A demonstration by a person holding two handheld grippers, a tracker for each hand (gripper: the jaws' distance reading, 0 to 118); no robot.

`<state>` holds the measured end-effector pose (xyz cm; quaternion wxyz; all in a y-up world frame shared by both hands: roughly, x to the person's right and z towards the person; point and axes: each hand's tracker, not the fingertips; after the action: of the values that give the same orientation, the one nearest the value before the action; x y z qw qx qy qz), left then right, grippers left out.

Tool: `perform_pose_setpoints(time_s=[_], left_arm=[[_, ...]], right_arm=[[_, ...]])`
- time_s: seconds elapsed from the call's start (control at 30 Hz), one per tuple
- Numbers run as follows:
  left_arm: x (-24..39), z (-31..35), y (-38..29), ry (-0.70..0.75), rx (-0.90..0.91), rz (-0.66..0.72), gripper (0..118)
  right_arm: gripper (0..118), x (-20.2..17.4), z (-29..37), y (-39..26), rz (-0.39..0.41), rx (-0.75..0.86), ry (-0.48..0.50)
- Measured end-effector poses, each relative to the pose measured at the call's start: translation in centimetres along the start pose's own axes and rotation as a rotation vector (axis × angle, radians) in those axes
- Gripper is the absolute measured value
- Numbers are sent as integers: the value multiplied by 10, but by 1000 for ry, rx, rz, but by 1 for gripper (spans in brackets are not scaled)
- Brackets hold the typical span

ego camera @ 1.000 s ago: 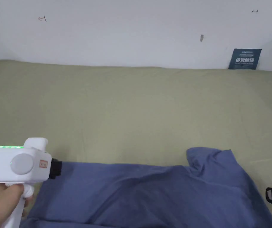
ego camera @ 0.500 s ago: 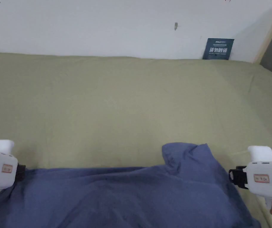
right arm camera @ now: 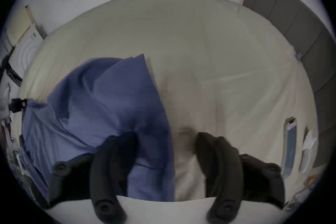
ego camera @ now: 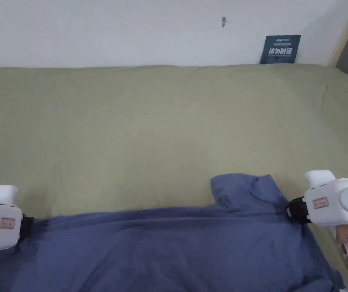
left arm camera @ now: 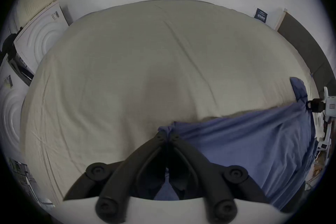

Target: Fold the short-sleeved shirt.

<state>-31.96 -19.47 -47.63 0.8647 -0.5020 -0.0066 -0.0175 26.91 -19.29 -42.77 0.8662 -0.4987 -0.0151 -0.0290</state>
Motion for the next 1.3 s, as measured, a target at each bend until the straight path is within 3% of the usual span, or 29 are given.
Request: perform_pose_setpoints(time_s=[0.03,0.17,0.37,0.73,0.83,1.0,1.3], left_arm=[[-2,5,-2,-2,7,-2,1],[-9,27,-9,-21,26,9,1],[-24,83,-35,-42,86,29,1],[-46,190,-134,-123,231,36,1],[-49,197,-166,-126,243,23,1],[-51,191,-208,-108,201,4,1],[-57,169,-237,-117,133,58,2]], right_arm=[[0,-1,9,-3,-20,29,14],[0,-1,33,-6,-2,46,20],[0,7,96,-23,-52,127,90],[0,-8,207,-141,11,234,122],[0,-9,213,-178,36,227,103],[0,-7,207,-220,12,196,109],[0,-3,178,-241,17,120,92]])
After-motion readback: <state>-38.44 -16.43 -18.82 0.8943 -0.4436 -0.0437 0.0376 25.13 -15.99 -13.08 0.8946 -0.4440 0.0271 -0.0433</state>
